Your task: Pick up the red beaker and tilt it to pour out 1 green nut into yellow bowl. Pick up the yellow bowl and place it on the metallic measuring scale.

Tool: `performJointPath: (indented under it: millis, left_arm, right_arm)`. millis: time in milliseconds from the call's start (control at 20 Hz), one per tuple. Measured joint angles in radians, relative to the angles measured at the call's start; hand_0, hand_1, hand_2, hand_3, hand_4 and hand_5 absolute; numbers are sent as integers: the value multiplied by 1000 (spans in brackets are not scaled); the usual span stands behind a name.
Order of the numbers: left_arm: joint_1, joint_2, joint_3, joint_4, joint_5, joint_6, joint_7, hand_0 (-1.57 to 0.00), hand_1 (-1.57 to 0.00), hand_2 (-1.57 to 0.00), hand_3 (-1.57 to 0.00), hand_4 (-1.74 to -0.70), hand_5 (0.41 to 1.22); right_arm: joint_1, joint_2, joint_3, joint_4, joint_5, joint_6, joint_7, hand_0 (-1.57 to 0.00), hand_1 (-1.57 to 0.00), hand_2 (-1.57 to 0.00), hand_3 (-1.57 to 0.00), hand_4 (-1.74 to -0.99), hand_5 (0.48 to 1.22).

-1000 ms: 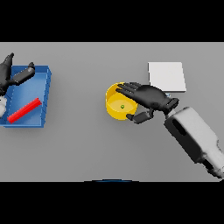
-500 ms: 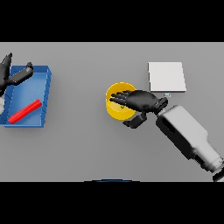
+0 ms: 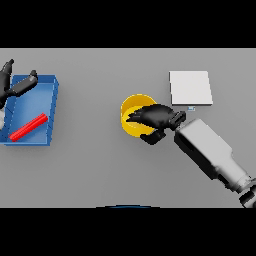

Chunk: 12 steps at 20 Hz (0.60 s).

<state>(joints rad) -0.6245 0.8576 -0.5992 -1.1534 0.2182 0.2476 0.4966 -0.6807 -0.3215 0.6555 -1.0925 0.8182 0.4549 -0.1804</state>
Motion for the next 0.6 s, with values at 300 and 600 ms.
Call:
performJointPath:
  millis: [300, 600]
  left_arm:
    - [17, 18, 5, -26, 5, 9, 2, 1, 1, 1, 1, -799, 727]
    - [27, 19, 4, -53, 8, 28, 18, 1, 1, 1, 1, -806, 724]
  right_arm:
    - [-16, -19, 13, -5, -22, 66, -28, -1223, -1200, -1183, -932, -1628, 1137]
    - [-13, -32, 16, -18, -48, 73, -22, -1480, -1474, -1424, -1176, -1711, 1199]
